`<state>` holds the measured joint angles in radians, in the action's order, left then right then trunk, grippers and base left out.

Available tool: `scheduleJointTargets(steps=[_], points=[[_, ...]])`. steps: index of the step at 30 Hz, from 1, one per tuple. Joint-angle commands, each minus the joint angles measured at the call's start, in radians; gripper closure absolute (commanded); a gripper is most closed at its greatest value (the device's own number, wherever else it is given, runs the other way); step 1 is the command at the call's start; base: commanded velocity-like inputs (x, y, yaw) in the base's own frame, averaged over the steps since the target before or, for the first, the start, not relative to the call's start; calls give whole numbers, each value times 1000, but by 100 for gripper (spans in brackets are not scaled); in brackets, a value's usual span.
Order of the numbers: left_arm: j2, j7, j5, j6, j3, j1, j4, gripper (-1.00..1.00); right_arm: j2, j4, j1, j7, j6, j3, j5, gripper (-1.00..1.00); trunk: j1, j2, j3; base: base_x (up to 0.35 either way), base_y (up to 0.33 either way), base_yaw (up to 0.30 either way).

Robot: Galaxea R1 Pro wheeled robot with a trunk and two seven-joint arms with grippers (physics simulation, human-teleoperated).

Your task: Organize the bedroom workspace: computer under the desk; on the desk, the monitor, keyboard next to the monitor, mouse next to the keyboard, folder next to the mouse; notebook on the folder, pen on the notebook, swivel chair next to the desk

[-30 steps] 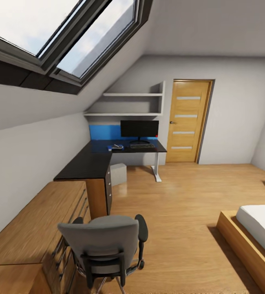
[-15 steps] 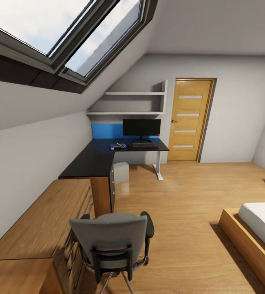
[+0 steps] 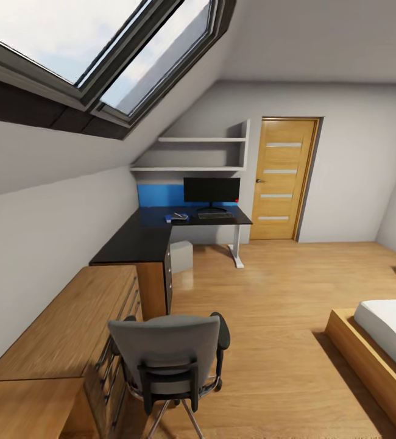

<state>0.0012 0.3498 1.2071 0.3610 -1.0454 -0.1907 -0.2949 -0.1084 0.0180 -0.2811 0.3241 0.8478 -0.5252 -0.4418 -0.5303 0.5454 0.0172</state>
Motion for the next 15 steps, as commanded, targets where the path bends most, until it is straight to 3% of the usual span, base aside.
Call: scheduleJointTargets(steps=[1,15], points=[[0,6,6,4,-8,-1,-1,-100,0,2,-1,6,2,-9,-3,-100,0,2,2,-73,0,0],[0,6,6,4,-8,-1,-1,-100,0,2,-1,6,2,-9,-3,-100,0,2,2,-73,0,0]])
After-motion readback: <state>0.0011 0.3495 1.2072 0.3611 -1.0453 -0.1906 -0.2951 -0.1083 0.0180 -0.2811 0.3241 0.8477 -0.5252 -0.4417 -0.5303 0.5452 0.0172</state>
